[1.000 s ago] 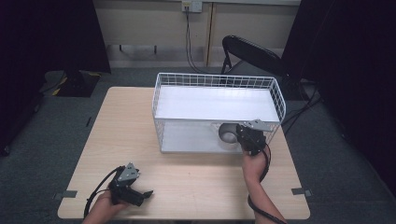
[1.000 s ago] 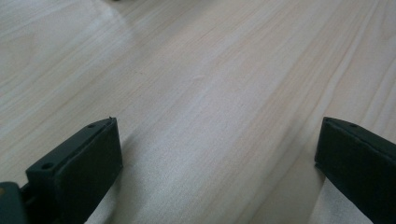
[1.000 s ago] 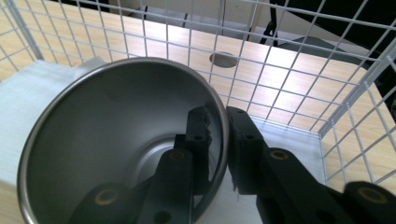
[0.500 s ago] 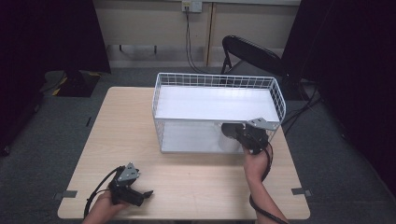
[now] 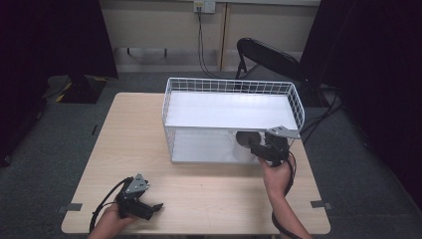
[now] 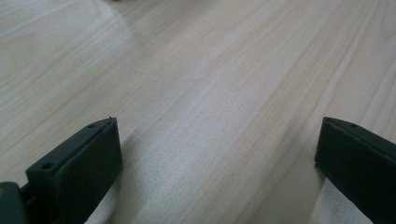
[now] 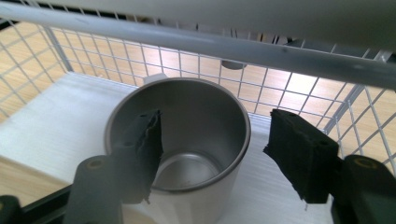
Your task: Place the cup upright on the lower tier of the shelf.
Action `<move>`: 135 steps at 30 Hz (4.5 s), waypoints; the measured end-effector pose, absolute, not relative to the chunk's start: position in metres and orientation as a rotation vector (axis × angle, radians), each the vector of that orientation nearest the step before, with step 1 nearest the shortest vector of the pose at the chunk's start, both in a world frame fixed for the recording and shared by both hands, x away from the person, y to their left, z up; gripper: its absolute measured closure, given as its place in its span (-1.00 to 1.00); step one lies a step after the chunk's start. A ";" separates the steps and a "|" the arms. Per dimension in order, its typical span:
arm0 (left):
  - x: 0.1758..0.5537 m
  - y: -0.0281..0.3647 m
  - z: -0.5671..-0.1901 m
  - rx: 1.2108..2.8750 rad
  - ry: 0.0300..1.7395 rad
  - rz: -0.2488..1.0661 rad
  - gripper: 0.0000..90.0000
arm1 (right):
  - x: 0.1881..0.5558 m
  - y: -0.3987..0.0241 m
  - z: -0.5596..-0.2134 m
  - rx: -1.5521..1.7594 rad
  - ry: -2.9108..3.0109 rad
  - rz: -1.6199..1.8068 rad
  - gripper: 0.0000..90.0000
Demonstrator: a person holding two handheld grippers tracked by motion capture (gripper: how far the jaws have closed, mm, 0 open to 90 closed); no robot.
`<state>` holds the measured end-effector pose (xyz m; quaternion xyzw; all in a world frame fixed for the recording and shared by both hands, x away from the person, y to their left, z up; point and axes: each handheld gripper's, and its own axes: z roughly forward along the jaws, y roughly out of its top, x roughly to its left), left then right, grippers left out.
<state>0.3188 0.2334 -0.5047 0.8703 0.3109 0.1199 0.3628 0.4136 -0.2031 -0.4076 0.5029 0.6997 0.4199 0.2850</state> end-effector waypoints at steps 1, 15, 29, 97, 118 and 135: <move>0.319 0.233 -0.505 2.240 0.801 0.309 -1.00 | 0.412 -0.204 -0.407 1.344 1.870 1.130 -0.27; 0.319 0.233 -0.505 2.240 0.800 0.309 -1.00 | 0.397 -0.202 -0.423 1.318 1.957 1.117 -0.52; 0.319 0.233 -0.505 2.241 0.799 0.309 -1.00 | 0.404 -0.190 -0.437 1.332 1.930 1.120 -0.04; 0.319 0.233 -0.505 2.241 0.799 0.309 -1.00 | 0.369 -0.216 -0.448 1.152 2.165 1.170 -0.71; 0.319 0.233 -0.505 2.241 0.798 0.309 -1.00 | 0.357 -0.246 -0.457 1.133 2.195 1.128 -0.70; 0.319 0.233 -0.505 2.241 0.798 0.309 -1.00 | 0.349 -0.268 -0.471 1.111 2.213 1.087 -0.68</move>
